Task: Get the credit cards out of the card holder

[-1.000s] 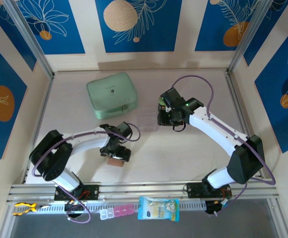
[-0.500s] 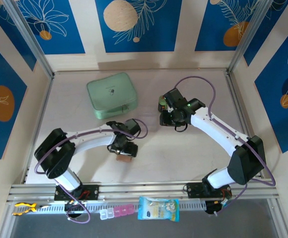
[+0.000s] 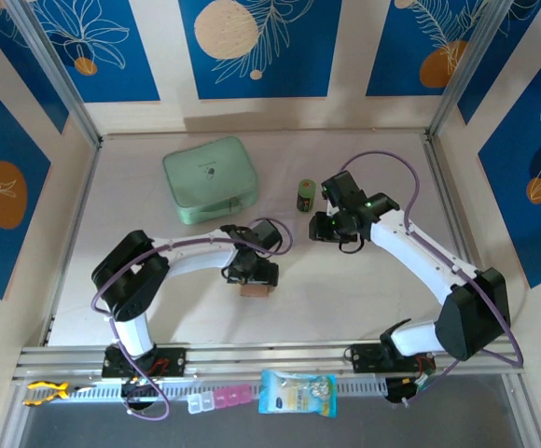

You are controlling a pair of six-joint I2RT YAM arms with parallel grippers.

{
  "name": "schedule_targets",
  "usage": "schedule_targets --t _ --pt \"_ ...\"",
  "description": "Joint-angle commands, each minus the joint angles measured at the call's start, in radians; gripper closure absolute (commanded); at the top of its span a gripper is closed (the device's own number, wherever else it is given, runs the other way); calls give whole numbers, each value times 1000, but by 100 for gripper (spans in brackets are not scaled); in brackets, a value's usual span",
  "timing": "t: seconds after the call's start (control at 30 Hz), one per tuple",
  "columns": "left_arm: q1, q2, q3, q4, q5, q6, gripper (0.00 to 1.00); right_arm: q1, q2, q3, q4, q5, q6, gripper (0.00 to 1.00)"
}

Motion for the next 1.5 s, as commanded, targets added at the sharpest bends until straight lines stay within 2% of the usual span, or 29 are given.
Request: schedule_targets --t 0.0,0.2,0.4,0.6,0.77,0.93,1.03,1.1,1.2,1.47 --pt "-41 27 19 71 88 -55 16 -14 -31 -24 22 -58 -24 60" --pt "-52 -29 5 67 89 -75 15 -15 -46 -37 25 -75 -23 60" --pt "-53 -70 -16 86 100 -87 18 -4 -66 -60 28 -90 0 60" --pt "-47 -110 -18 65 63 -65 18 9 -86 -79 41 -109 39 60" --pt "-23 -186 -69 92 57 -60 18 50 -70 -76 25 -118 88 61" --pt "17 -281 -167 181 85 -61 21 132 -22 -51 -24 -81 156 61" --pt "53 -332 -237 245 121 -72 30 186 19 -36 -45 -60 206 61" --pt "83 -366 -290 286 144 -90 42 233 45 -28 -46 -36 240 61" --pt "127 -418 -374 369 184 -117 55 289 92 -15 -35 -22 282 61" --pt "211 -499 -495 514 283 -134 80 408 285 99 -75 30 340 62"
